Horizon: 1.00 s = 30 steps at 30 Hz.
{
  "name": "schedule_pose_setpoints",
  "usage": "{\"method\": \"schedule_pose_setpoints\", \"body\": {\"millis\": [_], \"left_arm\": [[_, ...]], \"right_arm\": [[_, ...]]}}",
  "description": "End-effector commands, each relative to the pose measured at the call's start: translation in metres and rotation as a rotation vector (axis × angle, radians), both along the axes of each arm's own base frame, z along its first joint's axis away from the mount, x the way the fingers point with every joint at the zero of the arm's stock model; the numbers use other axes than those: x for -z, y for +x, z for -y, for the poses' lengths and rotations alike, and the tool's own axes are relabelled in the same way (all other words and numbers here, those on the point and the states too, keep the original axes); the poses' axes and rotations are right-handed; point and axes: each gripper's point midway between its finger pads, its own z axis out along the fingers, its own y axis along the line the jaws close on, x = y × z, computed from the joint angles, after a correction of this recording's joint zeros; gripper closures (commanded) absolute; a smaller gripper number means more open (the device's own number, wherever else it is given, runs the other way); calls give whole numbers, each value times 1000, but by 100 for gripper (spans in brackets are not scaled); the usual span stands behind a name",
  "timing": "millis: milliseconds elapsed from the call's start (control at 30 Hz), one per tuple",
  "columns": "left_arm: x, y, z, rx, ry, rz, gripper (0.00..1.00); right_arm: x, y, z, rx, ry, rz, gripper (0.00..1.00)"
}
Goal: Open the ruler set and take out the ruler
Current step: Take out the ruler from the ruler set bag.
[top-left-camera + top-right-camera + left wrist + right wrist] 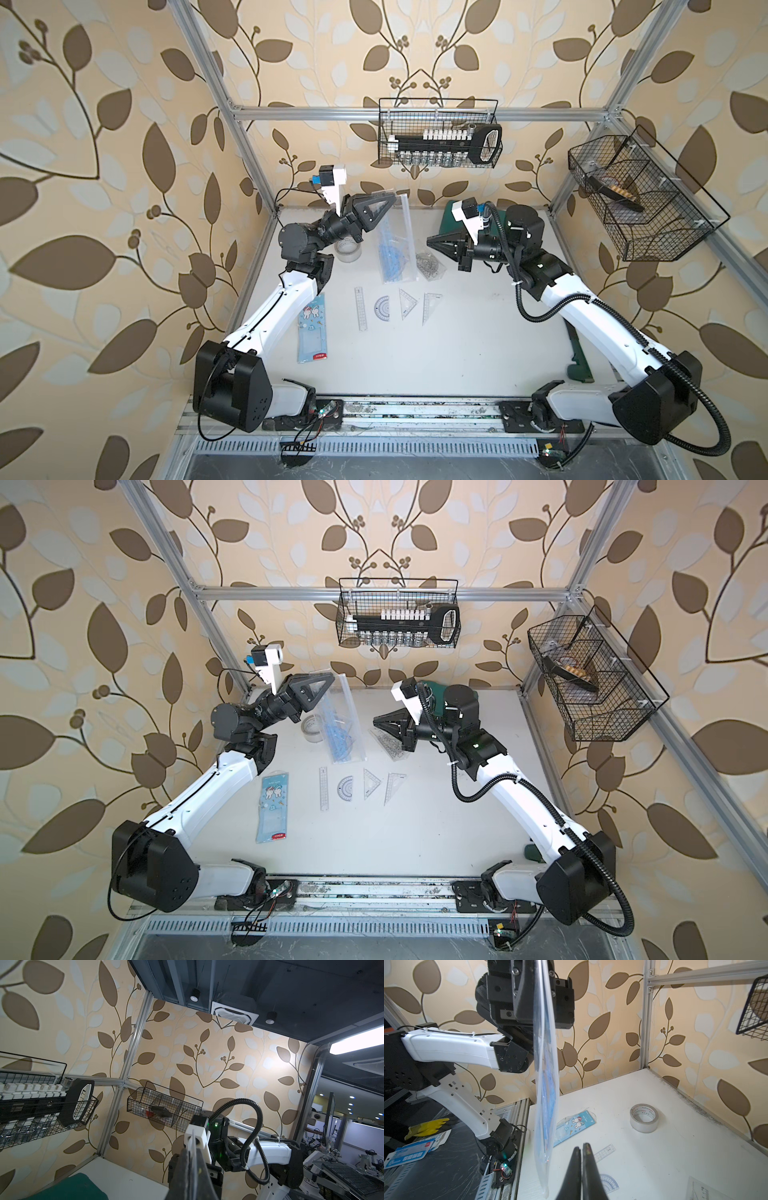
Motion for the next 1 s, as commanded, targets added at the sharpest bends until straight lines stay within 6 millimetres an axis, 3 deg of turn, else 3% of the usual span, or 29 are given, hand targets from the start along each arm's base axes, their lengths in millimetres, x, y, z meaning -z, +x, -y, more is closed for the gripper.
{"method": "schedule_pose_setpoints", "body": {"millis": [0,200,433,967], "left_arm": [[-11,-12,2,12,-8,78,100],[-12,-10,3,16,-14,74,100],[-15,-11,3,24,-26,76,100],[-21,-18,1,26,-37,90,100]], "right_arm": [[-17,-15,-8,-77,31,29,100],[-13,-32,-17,-141,32,13,100],[-7,-39,-24,-171,20,-2,100],[-6,-23,-16,-30,-11,39,100]]}}
